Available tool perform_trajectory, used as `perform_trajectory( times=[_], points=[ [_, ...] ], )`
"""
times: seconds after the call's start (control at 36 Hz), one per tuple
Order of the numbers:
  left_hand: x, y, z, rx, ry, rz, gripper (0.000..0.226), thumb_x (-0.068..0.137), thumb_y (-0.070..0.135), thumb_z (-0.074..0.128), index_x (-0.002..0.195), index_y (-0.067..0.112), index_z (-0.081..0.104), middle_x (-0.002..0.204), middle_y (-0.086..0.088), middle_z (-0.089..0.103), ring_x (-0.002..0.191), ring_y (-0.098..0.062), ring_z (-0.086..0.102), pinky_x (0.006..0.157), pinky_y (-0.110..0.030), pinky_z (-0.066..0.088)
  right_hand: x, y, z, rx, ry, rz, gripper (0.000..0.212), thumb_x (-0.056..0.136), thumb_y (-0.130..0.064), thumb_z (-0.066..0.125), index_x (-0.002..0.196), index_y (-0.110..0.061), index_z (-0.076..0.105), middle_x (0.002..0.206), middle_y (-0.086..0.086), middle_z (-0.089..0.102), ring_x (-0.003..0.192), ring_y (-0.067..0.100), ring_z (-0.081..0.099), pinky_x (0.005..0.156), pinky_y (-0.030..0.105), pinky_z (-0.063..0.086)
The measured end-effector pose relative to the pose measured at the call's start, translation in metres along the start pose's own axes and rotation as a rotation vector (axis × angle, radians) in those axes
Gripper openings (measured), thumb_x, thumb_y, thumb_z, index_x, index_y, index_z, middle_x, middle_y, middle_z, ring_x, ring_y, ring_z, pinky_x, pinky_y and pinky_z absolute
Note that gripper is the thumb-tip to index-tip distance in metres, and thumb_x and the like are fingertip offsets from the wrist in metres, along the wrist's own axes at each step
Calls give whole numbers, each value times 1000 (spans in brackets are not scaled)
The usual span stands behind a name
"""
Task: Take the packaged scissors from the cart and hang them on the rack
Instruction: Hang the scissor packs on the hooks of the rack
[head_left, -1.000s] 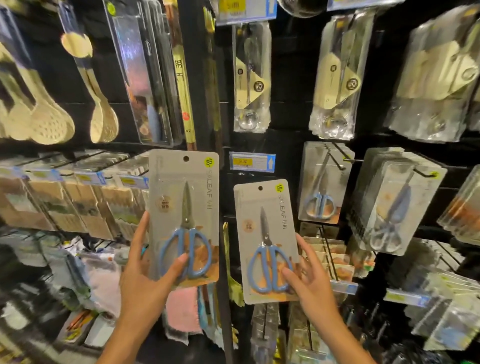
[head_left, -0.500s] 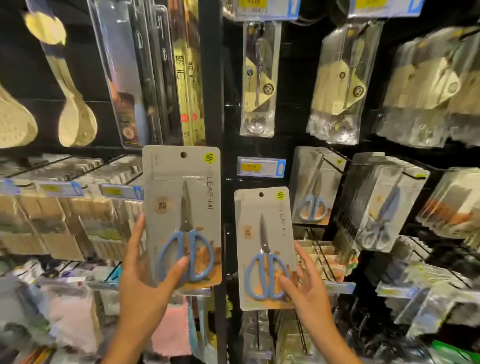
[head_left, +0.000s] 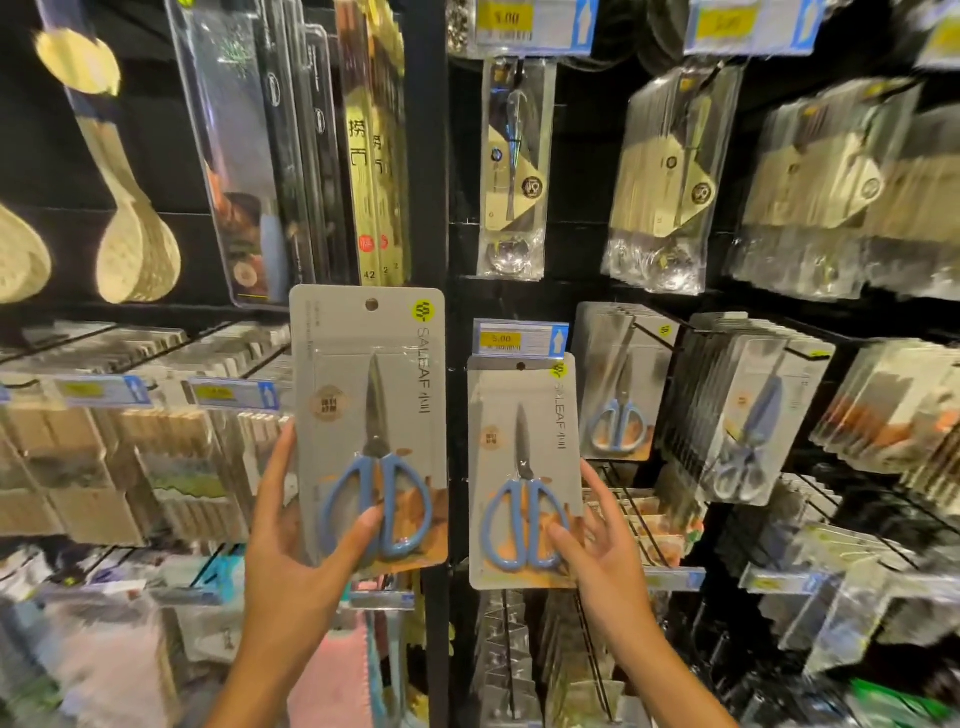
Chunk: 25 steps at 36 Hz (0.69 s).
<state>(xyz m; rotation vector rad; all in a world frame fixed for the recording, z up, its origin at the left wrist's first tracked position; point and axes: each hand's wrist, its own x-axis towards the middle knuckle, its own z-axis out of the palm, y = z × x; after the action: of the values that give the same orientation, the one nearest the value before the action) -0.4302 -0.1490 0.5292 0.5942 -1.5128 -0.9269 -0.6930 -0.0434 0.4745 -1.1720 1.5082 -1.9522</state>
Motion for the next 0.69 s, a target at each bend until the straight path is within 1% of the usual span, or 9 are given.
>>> perform_trajectory(
  times=[0.06,0.14,0.19,0.25,0.31,0.44,0.53,0.61,0.69],
  points=[
    [2,1,2,-12,-1,6,99,77,24,82,154,58,31,160,29,38,142,2,46,115,-59,37,6,-4,2,14,-2,-4,69,96,-9,69,144,-52,44,129,-16,70,119,10,68,85,25,60],
    [4,2,3,-17,1,12,99,76,25,83,153,59,31,158,30,39,139,5,48,115,-56,37,14,-12,7,28,-20,-4,69,96,-12,69,145,-53,43,131,-17,68,119,10,68,84,26,61],
    [5,3,4,-16,3,12,98,76,28,83,154,59,31,159,29,39,141,1,47,116,-58,36,19,-16,10,45,-33,12,70,95,-12,70,147,-49,42,129,-13,70,118,12,69,83,26,61],
    [7,3,4,0,1,25,98,77,28,82,154,58,31,162,27,35,150,-9,40,119,-62,33,22,-18,11,59,-42,32,70,94,-12,70,148,-45,40,125,-8,73,116,14,70,81,24,60],
    [7,1,3,9,-5,30,99,77,27,83,155,57,30,164,25,33,154,-16,34,119,-64,31,22,-17,11,55,-47,44,70,94,-11,69,149,-42,39,123,-8,74,113,14,71,78,23,60],
    [7,0,3,8,-8,33,99,77,27,82,155,57,29,164,26,32,154,-16,33,118,-65,32,19,-13,10,28,-42,41,70,96,-9,68,151,-40,38,120,-11,75,111,12,72,77,23,61],
    [7,-1,3,20,-6,37,98,79,27,81,156,56,29,165,26,30,155,-17,31,119,-64,31,21,-14,8,38,-40,37,70,96,-9,68,151,-38,38,119,-6,76,113,13,71,82,24,60],
    [7,-1,5,29,-3,45,98,78,27,81,156,56,29,165,27,29,155,-16,30,120,-63,31,24,-17,8,48,-54,34,70,95,-12,68,152,-37,38,120,-6,76,114,14,71,84,25,60],
    [8,2,8,32,-1,51,98,78,27,81,155,57,29,164,29,30,154,-17,33,119,-62,33,27,-20,9,65,-71,43,70,91,-20,71,150,-43,40,124,-6,74,113,14,71,84,25,60]
  ],
)
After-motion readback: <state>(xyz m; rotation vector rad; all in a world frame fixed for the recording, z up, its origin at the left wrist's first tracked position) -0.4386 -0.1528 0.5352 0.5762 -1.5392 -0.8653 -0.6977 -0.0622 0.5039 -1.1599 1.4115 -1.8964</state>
